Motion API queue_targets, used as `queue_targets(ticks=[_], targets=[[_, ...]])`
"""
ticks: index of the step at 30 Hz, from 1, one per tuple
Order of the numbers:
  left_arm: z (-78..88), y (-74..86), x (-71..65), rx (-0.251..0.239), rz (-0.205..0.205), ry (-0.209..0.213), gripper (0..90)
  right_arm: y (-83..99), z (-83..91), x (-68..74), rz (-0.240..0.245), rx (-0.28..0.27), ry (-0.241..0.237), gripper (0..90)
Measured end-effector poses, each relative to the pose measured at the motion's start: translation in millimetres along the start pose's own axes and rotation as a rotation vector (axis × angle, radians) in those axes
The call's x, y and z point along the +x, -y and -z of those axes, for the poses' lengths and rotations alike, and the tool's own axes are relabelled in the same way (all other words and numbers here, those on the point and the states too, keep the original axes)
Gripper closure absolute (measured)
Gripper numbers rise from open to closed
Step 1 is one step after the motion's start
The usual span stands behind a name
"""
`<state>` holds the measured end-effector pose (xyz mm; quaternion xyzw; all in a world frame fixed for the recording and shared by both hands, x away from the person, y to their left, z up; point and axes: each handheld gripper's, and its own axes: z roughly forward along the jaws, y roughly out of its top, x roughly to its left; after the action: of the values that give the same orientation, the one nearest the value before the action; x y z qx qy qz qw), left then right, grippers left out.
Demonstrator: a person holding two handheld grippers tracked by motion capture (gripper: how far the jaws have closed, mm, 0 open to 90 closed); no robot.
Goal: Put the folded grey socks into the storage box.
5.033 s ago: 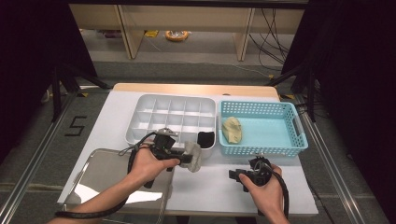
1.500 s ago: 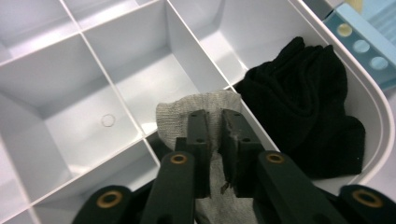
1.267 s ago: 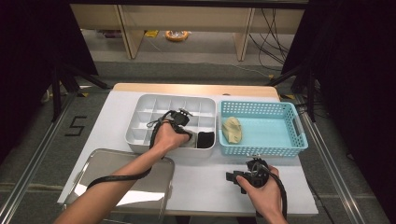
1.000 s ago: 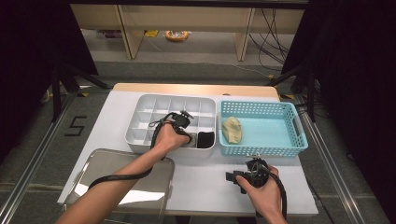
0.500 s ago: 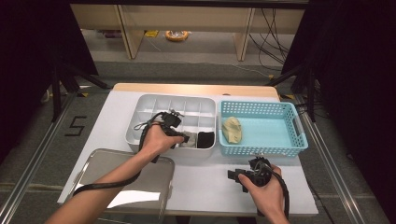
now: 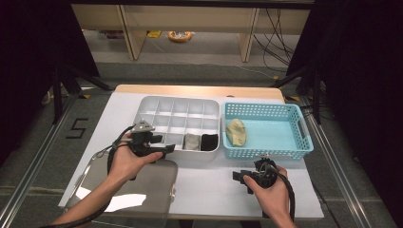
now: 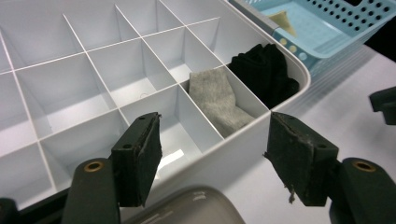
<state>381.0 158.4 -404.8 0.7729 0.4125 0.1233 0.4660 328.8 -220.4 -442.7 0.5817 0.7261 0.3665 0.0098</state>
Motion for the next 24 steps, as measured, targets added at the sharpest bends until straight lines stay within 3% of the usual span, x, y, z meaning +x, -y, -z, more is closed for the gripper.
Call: queue_targets(ticks=[3, 6, 9, 12, 15, 17, 18, 20, 24], targets=[[11.8, 13.0, 3.0, -0.035, 0.013, 0.006, 33.8, -0.2, 0.6, -0.5, -0.002, 0.0, 0.002, 57.6], [22.0, 26.5, 3.5, -0.066, 0.014, -0.019, 33.4, -0.5, 0.4, -3.2, 0.005, -0.005, 0.01, 57.5], [28.2, 34.8, 3.7, -0.086, 0.012, -0.024, 32.3, -0.2, 0.6, -2.7, -0.02, -0.005, 0.021, 57.4], [32.1, 45.4, 2.6, -0.118, 0.015, -0.043, 32.2, -0.1, 2.5, -4.6, -0.007, -0.011, 0.007, 57.3], [33.4, 55.0, 3.1, -0.118, 0.012, -0.059, 31.5, 0.1, 1.3, -5.4, 0.004, -0.019, 0.027, 57.2], [34.5, 59.2, 4.0, -0.117, 0.019, -0.059, 30.7, 0.2, 1.3, -5.5, 0.016, -0.03, 0.023, 57.0], [35.2, 60.9, 4.4, -0.118, 0.021, -0.061, 30.7, 0.3, 3.6, -4.4, -0.016, -0.01, 0.024, 57.0], [35.5, 63.1, 4.7, -0.119, 0.01, -0.064, 30.6, 0.9, 3.9, -3.4, -0.024, -0.018, 0.025, 56.9], [35.7, 62.9, 5.6, -0.14, 0.011, -0.063, 30.9, 0.8, 3.4, -3.9, -0.015, -0.024, 0.011, 56.9]])
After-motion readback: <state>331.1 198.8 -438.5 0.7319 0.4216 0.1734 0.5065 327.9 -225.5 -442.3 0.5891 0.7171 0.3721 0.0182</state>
